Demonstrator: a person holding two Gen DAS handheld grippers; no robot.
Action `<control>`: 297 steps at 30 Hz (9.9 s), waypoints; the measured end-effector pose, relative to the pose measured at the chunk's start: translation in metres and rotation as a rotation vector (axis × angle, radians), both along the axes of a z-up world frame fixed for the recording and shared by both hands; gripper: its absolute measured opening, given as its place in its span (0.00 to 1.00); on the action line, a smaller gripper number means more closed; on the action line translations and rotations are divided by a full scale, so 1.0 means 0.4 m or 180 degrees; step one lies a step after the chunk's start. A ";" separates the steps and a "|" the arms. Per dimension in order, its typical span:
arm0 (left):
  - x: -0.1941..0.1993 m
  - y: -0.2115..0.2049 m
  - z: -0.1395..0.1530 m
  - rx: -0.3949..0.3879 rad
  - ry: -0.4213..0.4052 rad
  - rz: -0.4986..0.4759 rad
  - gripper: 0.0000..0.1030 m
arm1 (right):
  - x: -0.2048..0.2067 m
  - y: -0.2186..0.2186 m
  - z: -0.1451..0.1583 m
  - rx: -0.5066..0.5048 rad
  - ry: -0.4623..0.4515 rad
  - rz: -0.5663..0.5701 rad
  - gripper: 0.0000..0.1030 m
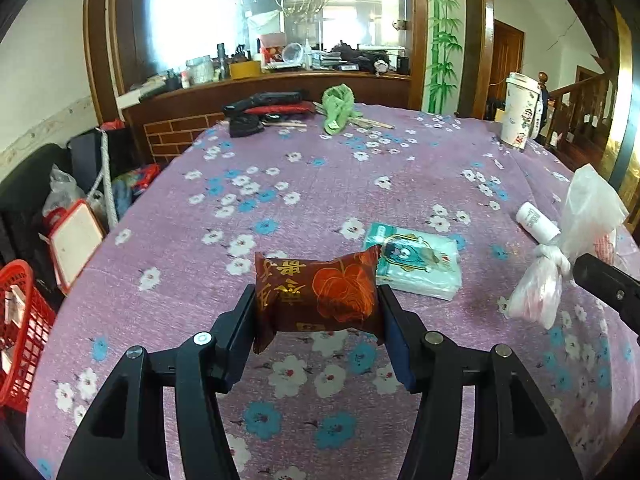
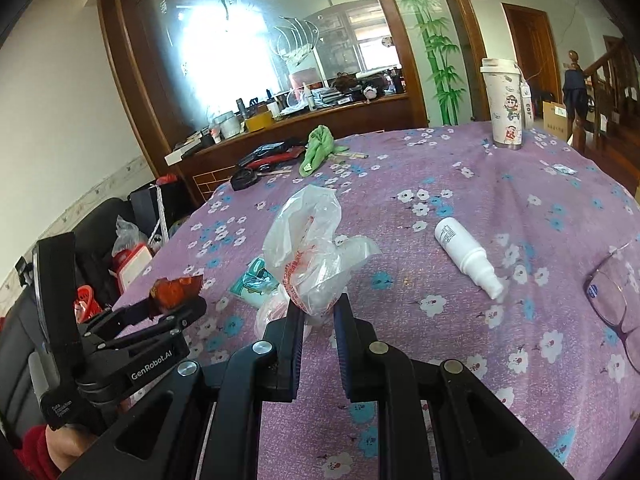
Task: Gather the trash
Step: 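Grasp the brown snack pack with the left tool while the right tool holds the plastic bag, then carry the snack pack and plastic bag to the red basket and release both, then return both tools to the table and grasp the white spray bottle with the right tool, then grasp the teal tissue pack with the left tool while the right tool holds the spray bottle, then carry the tissue pack and spray bottle over the red basket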
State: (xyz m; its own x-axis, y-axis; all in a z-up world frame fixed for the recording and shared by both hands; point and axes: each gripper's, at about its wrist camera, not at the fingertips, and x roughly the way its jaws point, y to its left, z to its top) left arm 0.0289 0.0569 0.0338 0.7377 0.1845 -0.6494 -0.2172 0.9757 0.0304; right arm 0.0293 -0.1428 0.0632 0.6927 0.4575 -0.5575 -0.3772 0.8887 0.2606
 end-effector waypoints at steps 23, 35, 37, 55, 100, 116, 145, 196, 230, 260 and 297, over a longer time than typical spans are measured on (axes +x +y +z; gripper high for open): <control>-0.019 -0.025 0.018 0.0264 -0.0191 0.0084 0.55 | -0.010 0.019 -0.004 -0.0102 -0.0034 0.0023 0.16; -0.025 -0.026 0.025 0.0318 -0.0255 0.0095 0.55 | -0.005 0.015 -0.010 -0.0141 -0.0031 -0.0004 0.16; -0.025 -0.028 0.025 0.0325 -0.0261 0.0098 0.55 | -0.004 0.016 -0.011 -0.0147 -0.0034 -0.0010 0.16; -0.017 -0.035 0.029 0.0292 -0.0232 0.0102 0.55 | -0.009 0.014 -0.003 -0.0180 -0.0128 -0.0065 0.16; -0.437 0.483 0.141 -0.0081 -0.0401 0.1099 0.56 | -0.214 0.499 0.103 -0.0259 0.0141 0.1091 0.16; -0.585 0.817 0.088 -0.0336 -0.0292 0.1860 0.56 | -0.250 0.958 0.095 -0.0476 0.0151 0.1892 0.18; -0.286 0.311 0.142 -0.0229 -0.0022 0.0302 0.75 | 0.036 0.272 0.134 0.0164 0.0271 0.0275 0.54; 0.223 -0.047 -0.030 -0.1251 0.1165 0.0559 0.75 | 0.336 -0.123 -0.079 -0.0619 0.0635 -0.0597 0.27; 0.290 -0.159 -0.073 -0.0357 0.0838 -0.0109 0.41 | 0.337 -0.129 -0.082 -0.0560 0.0676 -0.0681 0.27; 0.125 -0.089 0.011 -0.0542 0.0446 -0.0336 0.14 | 0.256 -0.029 -0.027 -0.0352 0.0411 -0.0130 0.27; 0.044 0.035 0.001 -0.0411 0.0140 -0.0011 0.14 | 0.124 0.141 -0.023 -0.1241 -0.0275 0.0115 0.27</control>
State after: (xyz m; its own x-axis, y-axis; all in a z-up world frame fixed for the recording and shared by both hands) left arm 0.0463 0.0708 0.0341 0.7086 0.0947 -0.6993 -0.2151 0.9728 -0.0862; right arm 0.0789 -0.0866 0.0539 0.7320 0.2481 -0.6346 -0.4158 0.9004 -0.1276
